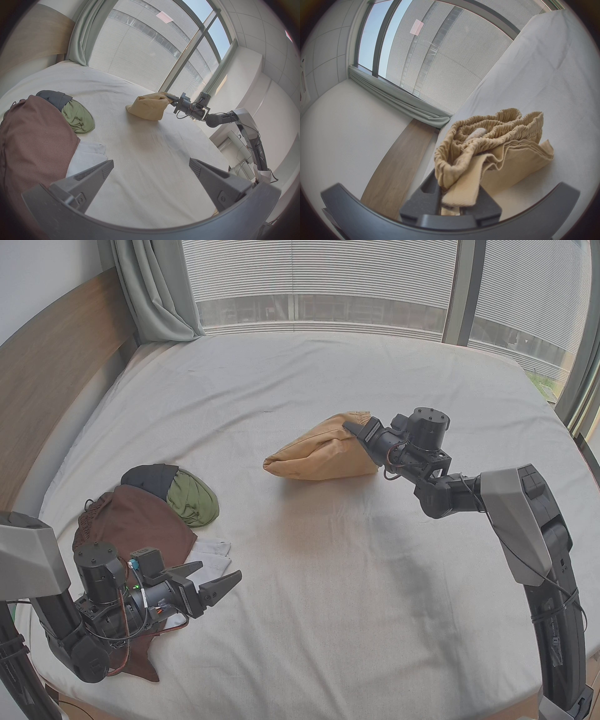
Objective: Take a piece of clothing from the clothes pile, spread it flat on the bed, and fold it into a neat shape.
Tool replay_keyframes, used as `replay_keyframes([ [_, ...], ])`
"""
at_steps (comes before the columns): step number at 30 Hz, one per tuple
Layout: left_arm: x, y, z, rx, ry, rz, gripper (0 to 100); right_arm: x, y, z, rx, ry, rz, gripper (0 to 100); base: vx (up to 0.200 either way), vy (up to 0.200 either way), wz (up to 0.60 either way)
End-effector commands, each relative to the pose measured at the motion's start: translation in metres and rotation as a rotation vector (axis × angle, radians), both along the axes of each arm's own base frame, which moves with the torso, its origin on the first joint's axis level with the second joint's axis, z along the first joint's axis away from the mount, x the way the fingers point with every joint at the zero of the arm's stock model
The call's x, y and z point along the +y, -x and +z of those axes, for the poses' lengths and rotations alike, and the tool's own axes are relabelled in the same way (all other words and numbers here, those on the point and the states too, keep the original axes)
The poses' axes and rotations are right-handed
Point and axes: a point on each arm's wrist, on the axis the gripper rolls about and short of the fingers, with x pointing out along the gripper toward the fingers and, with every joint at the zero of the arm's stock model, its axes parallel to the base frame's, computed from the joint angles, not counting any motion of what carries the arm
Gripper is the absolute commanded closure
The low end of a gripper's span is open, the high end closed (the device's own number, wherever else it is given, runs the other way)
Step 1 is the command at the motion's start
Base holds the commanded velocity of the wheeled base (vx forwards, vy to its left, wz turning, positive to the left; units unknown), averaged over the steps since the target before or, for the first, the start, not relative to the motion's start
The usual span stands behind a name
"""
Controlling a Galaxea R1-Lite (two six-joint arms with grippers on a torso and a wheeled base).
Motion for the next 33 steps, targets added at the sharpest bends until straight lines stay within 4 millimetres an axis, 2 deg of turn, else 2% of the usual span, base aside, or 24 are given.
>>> replay_keyframes([
  [1, 0.000, 0.000, 0.000, -0.001, 0.001, 0.000, 0, -0.005, 0.003, -0.029, 0.061, 0.024, -0.011, 100, 0.000, 0.000, 0.00],
  [4, 0.000, 0.000, 0.000, 0.001, 0.000, 0.000, 0, -0.007, 0.014, -0.030, 0.070, 0.029, -0.008, 100, 0.000, 0.000, 0.00],
  [5, 0.000, 0.000, 0.000, 0.001, 0.000, 0.000, 0, -0.008, 0.023, -0.036, 0.092, 0.039, -0.004, 100, 0.000, 0.000, 0.00],
  [10, 0.000, 0.000, 0.000, 0.000, -0.001, 0.000, 0, -0.013, 0.040, -0.048, 0.115, 0.048, -0.002, 100, 0.000, 0.000, 0.00],
  [16, 0.000, 0.000, 0.001, -0.003, 0.000, -0.002, 0, -0.019, 0.056, -0.078, 0.154, 0.064, -0.002, 100, 0.000, 0.000, 0.00],
  [23, -0.002, 0.000, 0.000, 0.000, -0.001, -0.007, 0, -0.022, 0.066, -0.097, 0.165, 0.066, -0.002, 100, 0.000, 0.000, 0.00],
  [28, -0.002, 0.000, 0.000, -0.002, -0.001, -0.007, 0, -0.023, 0.068, -0.121, 0.188, 0.074, -0.004, 100, 0.000, 0.000, 0.00],
  [33, -0.002, 0.000, -0.001, 0.001, -0.002, -0.007, 0, -0.023, 0.072, -0.129, 0.197, 0.078, -0.002, 100, 0.000, 0.000, 0.00],
])
